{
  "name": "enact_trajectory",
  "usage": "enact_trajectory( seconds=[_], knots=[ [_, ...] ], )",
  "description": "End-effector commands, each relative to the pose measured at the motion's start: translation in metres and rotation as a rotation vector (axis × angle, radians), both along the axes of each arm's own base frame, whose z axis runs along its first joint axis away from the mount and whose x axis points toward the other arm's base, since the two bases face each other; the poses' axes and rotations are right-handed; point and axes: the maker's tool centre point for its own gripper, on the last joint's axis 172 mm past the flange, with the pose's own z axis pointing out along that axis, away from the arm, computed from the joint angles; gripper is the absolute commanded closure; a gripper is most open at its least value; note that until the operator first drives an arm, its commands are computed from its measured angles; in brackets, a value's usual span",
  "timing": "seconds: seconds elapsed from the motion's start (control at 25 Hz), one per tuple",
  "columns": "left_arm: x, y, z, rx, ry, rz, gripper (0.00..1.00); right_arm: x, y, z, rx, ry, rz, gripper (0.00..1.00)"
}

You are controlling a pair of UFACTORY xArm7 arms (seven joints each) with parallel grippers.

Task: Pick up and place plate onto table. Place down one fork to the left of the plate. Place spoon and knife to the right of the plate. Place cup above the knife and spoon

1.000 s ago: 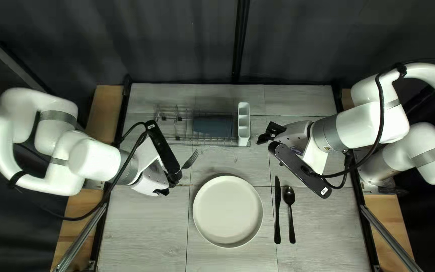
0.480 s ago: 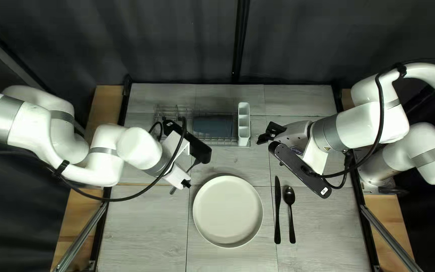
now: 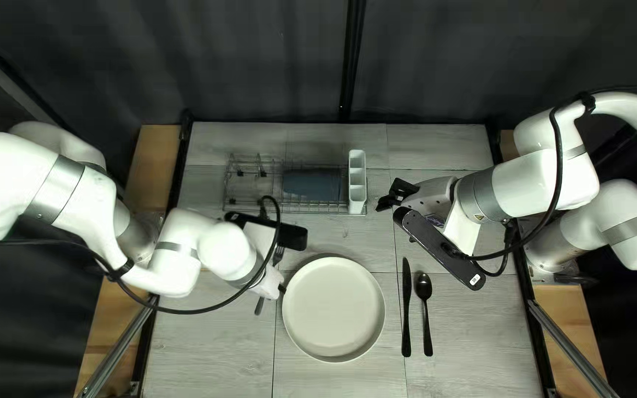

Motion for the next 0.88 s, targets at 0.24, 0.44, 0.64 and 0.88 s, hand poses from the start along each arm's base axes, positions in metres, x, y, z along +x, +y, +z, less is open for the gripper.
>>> enact_trajectory(
  seconds=[0.24, 0.44, 0.64, 0.88],
  knots=[
    [-0.009, -0.006, -0.024, -0.043, 0.049, 0.114, 1.00, 0.000, 0.000, 0.000, 0.000, 0.000, 0.000, 0.00],
    [-0.020, -0.023, -0.044, -0.102, 0.088, 0.203, 1.00, 0.000, 0.000, 0.000, 0.000, 0.000, 0.000, 0.00],
    [-0.024, -0.015, -0.063, -0.149, 0.107, 0.234, 1.00, 0.000, 0.000, 0.000, 0.000, 0.000, 0.000, 0.00],
    [-0.013, -0.019, -0.080, -0.217, 0.141, 0.207, 0.96, 0.000, 0.000, 0.000, 0.000, 0.000, 0.000, 0.00]
  ],
)
